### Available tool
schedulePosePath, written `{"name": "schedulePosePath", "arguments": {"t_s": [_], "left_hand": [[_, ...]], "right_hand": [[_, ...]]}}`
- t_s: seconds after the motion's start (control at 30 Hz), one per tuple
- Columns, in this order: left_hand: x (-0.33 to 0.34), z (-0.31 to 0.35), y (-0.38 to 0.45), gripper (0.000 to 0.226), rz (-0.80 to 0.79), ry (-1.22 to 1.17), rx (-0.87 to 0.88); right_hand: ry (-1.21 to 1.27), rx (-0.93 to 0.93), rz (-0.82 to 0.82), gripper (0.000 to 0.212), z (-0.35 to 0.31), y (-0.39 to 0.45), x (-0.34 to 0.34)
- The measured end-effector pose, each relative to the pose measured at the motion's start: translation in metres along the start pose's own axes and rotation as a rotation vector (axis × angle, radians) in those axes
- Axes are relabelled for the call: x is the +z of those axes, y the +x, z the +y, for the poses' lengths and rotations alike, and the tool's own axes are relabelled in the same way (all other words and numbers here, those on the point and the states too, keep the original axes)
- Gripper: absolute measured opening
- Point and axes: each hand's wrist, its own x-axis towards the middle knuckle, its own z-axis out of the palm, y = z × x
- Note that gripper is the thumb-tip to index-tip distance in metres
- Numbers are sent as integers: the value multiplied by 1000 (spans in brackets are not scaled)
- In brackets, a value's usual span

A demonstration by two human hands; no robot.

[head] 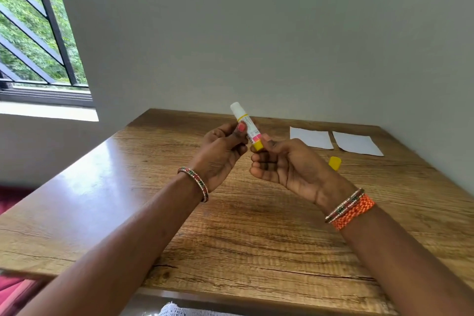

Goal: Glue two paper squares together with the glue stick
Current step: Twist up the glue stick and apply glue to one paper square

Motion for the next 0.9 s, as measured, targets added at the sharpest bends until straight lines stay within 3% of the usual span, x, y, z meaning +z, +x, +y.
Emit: {"name": "schedulePosePath", "arguments": {"t_s": [0.23, 0.47, 0.6, 0.73, 0.9], "left_hand": [[1, -5, -2, 46, 66, 202, -41], [6, -13, 1, 27, -32, 160, -8], [8, -18, 9, 43, -72, 250, -78], [5, -18, 32, 17, -46, 564, -110], [19, -31, 92, 22, -141, 1210, 169]], "right_hand": [[126, -63, 116, 20, 6, 7, 2], [172, -190, 83, 26, 10, 12, 2], [220, -319, 218, 15, -4, 12, -10], [409, -432, 378, 11, -42, 13, -54], [475, -506, 539, 12, -71, 25, -113]]}}
